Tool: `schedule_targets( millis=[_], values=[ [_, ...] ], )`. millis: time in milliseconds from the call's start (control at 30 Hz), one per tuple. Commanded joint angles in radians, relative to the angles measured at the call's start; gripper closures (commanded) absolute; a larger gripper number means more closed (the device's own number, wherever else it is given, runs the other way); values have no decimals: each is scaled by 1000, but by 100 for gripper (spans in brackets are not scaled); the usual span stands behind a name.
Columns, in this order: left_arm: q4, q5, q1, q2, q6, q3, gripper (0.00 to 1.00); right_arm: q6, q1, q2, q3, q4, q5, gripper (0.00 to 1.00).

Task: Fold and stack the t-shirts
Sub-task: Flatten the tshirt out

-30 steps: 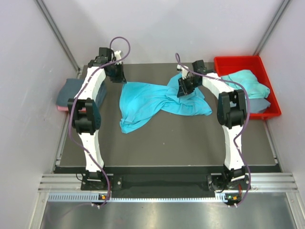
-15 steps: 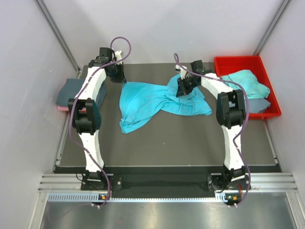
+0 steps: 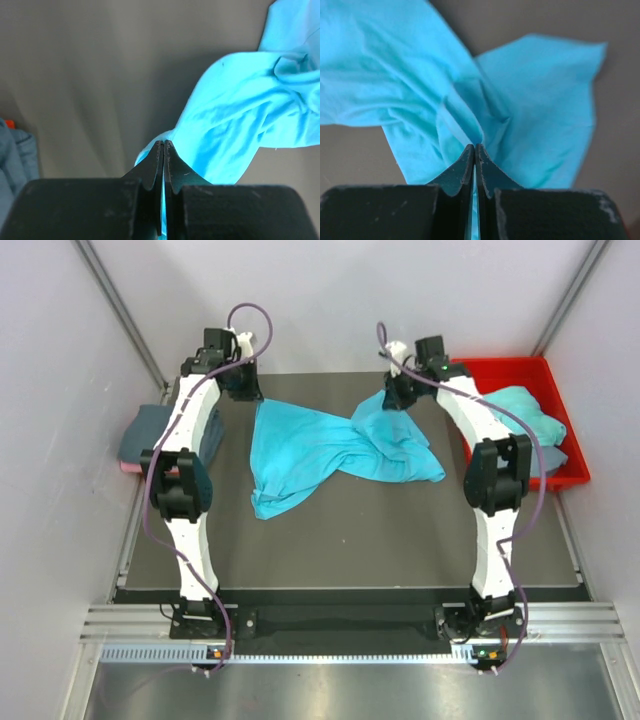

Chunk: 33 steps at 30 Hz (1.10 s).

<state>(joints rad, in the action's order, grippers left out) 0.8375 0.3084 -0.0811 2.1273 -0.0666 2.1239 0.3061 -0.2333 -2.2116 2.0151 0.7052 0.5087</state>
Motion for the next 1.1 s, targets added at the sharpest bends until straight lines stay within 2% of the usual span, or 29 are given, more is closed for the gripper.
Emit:
schedule_targets(
  millis=[0,167,400,500,700,933,1067],
  values=[
    [-21,21,1,-18,10,59,100,33,18,153,125,-9,-38,100],
    [-34,52,1,-26,-1,110,100,33,15,217,159,4,-53,100],
    [-66,44,3,-85,42,186,100,71,15,349,178,-6,-168,100],
    [-118,58,6,-147,50,195,100,91,15,383,237,7,-243,100],
    [-213,43,12,-251,57,186,100,128,15,524,206,-41,-404,100],
    [-305,32,12,-406,113,185,100,177,18,702,223,-64,-486,100],
    [-298,32,12,-507,105,144,100,116,19,791,189,-79,-486,100]
  ],
)
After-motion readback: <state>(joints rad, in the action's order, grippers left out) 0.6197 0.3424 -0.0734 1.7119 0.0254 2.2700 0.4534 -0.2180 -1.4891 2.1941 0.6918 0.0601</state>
